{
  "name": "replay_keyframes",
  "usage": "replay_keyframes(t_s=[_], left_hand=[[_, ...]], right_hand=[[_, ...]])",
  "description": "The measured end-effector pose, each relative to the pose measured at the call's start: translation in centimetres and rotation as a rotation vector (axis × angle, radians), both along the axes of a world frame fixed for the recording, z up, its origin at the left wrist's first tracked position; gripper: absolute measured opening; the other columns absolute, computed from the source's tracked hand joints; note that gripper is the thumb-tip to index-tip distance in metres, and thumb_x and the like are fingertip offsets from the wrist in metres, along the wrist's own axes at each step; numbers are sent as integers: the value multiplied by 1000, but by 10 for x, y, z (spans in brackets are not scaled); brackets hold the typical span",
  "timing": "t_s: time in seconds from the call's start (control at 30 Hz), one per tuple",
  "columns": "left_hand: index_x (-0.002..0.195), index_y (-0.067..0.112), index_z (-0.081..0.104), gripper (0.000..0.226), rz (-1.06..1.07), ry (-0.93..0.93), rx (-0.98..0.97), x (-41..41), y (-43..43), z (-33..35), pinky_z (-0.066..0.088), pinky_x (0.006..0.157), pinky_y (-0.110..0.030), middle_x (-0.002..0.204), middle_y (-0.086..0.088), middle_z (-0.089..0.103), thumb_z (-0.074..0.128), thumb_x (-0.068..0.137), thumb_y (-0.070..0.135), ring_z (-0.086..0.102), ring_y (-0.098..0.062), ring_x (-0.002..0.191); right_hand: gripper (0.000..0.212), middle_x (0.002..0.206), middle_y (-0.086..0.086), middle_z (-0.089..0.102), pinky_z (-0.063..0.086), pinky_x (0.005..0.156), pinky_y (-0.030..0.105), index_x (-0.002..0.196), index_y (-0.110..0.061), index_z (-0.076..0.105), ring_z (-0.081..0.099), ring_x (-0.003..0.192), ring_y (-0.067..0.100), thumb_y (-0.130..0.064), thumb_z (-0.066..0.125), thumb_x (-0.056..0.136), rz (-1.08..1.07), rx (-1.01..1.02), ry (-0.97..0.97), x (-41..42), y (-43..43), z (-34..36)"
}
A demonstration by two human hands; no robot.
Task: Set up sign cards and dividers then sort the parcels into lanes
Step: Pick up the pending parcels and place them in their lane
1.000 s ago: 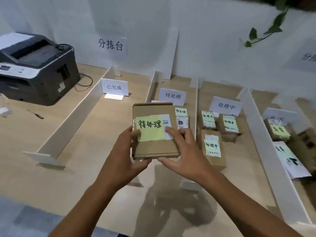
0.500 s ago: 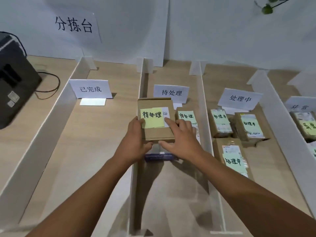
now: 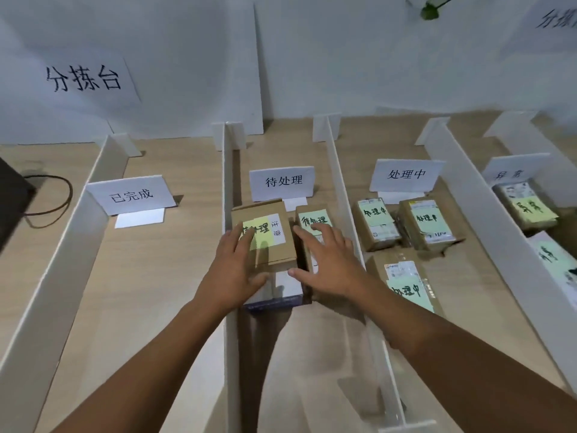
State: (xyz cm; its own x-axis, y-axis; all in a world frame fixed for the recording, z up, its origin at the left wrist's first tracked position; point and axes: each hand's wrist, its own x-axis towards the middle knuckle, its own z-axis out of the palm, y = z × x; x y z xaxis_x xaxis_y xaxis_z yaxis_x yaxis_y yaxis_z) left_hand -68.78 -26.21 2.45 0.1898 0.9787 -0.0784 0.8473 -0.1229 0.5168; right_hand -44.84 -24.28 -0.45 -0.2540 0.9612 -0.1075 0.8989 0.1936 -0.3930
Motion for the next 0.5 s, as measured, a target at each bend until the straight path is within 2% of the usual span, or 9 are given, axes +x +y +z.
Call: replay_keyframes(t_s=[0.13,0.23,0.33,0.4,0.5], left_hand=[[161,22,27,103,-199,-78,106,18,-33,71,25,124,-43,168,-1,23,81,79,55,21,-21,154],[162,27,22,114,-372,-101,174,49,-68,111,16,127,-49,171,3,14,79,73,68,7,-20,158],[163,33,14,125,-547,-112,270,93,-109,137,5,128,-49,172,8,2,69,63,87,-9,-21,158],[162,40,7,127,-639,-125,309,126,-142,149,-2,127,-47,170,15,-8,61,61,93,-18,-15,156],[161,42,2,127,-731,-177,340,177,-187,165,-2,127,-49,169,19,-13,57,60,96,-22,-9,154]], right_hand=[[90,164,-3,16,14,122,52,158,-45,15,12,152,24,-75,57,84,-20,126,-3,49,-54,74],[89,167,-7,19,5,124,55,158,-46,19,7,155,18,-80,49,81,-90,258,-4,83,-122,127],[88,169,-13,12,0,123,59,158,-49,15,1,157,15,-83,43,82,-155,330,-64,119,-202,167],[85,170,-13,9,-6,124,59,159,-48,16,-3,157,14,-81,43,85,-192,376,-118,148,-259,190],[83,170,-10,13,-3,124,60,158,-41,27,-2,158,16,-78,47,87,-285,450,-140,201,-342,223]])
